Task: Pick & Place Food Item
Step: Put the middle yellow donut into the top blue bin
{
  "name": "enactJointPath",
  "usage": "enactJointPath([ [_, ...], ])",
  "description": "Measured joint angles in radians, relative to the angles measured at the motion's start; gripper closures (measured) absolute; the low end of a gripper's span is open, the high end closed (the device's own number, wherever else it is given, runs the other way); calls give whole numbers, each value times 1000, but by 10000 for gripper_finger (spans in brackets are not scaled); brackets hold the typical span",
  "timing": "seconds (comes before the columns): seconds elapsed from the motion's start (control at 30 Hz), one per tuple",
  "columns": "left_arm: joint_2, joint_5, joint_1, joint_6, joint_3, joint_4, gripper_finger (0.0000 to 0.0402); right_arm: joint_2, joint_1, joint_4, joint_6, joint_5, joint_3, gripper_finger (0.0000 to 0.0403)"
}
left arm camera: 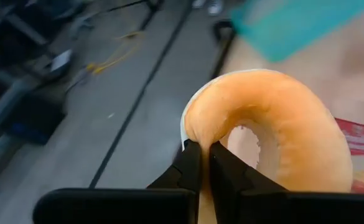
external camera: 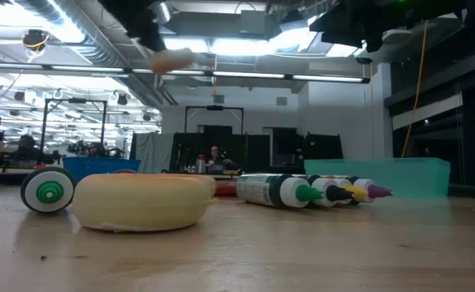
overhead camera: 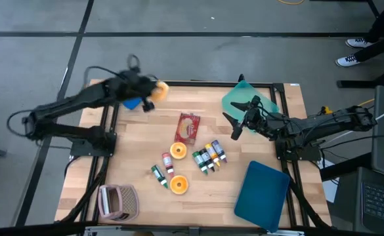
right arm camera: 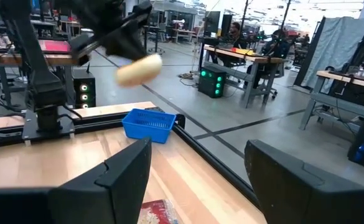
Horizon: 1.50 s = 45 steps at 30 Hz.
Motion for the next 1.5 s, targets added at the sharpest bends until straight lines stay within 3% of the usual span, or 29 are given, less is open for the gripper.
enactJointPath([
  [0.23,-147,203,319,-19,-101,-16,389,0,0,0,0,0,0,149],
  [0.4,-197,240,497,-18,-224,-37,388,0,0,0,0,0,0,149],
  [0.57,-205,264,605,-24,-290,-28,388,0,0,0,0,0,0,149],
  [0.8,-169,310,625,-131,-265,16,387,0,0,0,9,-1,0,149],
  [1.17,-89,76,546,-134,-264,14,387,0,0,0,-2,-54,0,149],
  [1.5,32,-51,533,-110,-264,50,387,0,0,0,-8,-54,0,149],
])
